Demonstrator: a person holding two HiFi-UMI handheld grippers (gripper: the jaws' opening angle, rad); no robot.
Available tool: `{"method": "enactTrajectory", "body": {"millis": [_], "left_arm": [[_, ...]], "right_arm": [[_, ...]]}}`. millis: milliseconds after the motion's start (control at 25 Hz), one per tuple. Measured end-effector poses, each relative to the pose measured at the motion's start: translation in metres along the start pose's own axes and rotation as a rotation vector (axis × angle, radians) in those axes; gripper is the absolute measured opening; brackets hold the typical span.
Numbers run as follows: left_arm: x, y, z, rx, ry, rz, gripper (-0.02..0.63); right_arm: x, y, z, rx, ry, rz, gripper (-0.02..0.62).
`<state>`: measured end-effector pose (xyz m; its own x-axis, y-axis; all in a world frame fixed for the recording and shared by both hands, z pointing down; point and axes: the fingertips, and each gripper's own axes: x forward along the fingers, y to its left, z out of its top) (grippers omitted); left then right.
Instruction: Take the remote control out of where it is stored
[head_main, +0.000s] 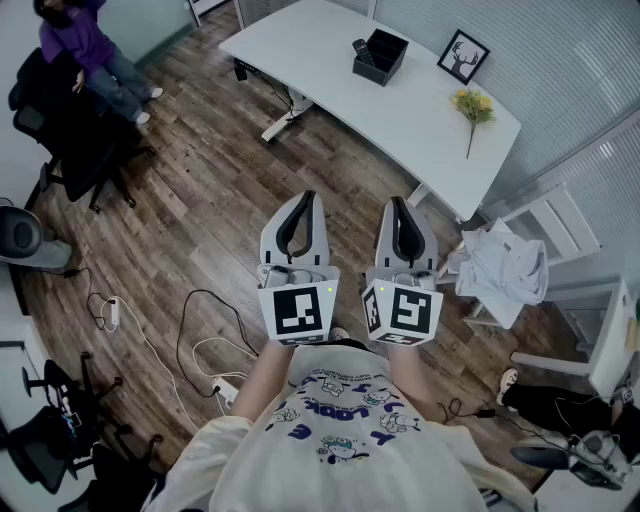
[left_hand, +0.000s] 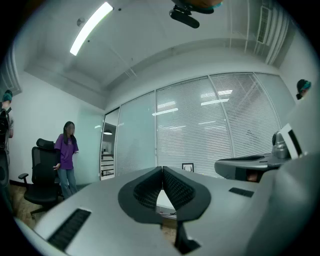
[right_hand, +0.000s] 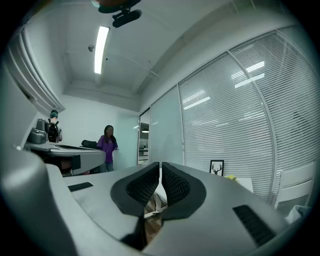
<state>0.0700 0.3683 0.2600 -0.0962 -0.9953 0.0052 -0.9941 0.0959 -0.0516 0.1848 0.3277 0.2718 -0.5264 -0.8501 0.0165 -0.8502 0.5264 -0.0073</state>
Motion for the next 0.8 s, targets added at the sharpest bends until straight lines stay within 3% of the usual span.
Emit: {"method": "enactTrajectory", "body": {"millis": [800], "left_arm": [[0.021, 0.042, -0.014, -0.012, 0.019, -0.021, 0.017]], "right_arm": [[0.034, 0.025, -0.013, 0.023, 0.021, -0.024, 0.041]]}}
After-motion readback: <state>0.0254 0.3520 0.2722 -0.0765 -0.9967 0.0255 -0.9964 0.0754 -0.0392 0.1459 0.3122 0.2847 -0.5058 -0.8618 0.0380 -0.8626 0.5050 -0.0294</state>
